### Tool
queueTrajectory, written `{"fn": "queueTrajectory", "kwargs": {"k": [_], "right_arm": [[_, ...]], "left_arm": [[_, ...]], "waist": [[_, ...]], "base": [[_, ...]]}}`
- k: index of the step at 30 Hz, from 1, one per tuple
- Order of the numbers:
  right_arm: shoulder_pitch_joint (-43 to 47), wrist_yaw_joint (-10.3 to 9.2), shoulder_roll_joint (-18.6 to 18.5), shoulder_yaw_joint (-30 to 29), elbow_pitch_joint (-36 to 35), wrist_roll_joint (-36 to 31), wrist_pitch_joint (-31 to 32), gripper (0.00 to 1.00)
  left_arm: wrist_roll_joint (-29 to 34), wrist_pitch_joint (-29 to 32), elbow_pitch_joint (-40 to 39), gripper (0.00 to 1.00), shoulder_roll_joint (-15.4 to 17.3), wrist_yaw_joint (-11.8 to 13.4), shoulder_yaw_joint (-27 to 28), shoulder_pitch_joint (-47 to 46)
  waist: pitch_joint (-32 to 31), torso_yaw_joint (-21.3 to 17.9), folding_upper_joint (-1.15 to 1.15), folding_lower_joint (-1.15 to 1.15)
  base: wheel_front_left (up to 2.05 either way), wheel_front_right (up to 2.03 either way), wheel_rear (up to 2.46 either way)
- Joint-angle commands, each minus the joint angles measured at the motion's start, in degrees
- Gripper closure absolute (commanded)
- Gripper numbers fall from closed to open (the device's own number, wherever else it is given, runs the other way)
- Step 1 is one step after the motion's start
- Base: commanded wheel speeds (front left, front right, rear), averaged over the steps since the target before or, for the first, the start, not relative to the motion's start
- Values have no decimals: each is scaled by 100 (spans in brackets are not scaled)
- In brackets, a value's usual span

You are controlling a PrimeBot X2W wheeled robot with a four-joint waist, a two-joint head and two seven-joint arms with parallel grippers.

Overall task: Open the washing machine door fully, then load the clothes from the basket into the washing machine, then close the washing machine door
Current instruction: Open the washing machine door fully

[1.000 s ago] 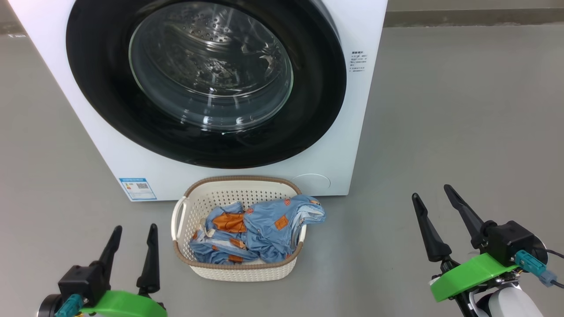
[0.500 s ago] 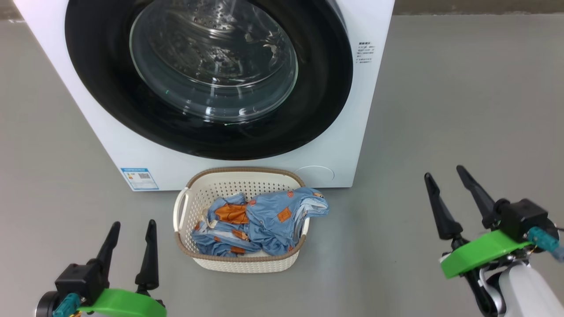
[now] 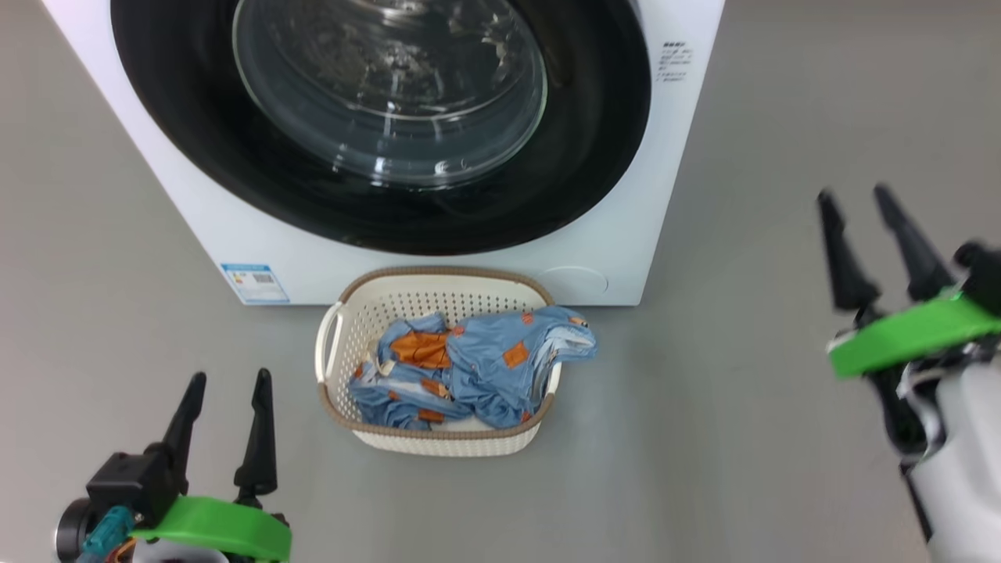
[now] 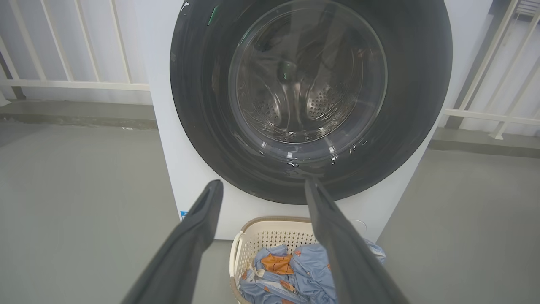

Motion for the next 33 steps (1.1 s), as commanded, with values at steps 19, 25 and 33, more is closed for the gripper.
{"fn": "queueTrajectory", "kwargs": {"k": [19, 25, 33], "right_arm": [[-2000, 9, -661, 37, 919, 2907, 537, 100], [-2458, 9, -780, 139, 1135, 3916, 1163, 100], [-3020, 9, -846, 165, 1324, 4913, 1858, 100]], "left_arm": [[-12, -37, -270, 0, 15, -55, 188, -553], [-11, -37, -339, 0, -38, -88, 185, -676], [-19, -37, -354, 0, -123, -121, 151, -861]], "waist": [[857, 546, 0, 0], [1182, 691, 0, 0], [1594, 845, 0, 0]], "base": [[0, 0, 0], [0, 0, 0], [0, 0, 0]]}}
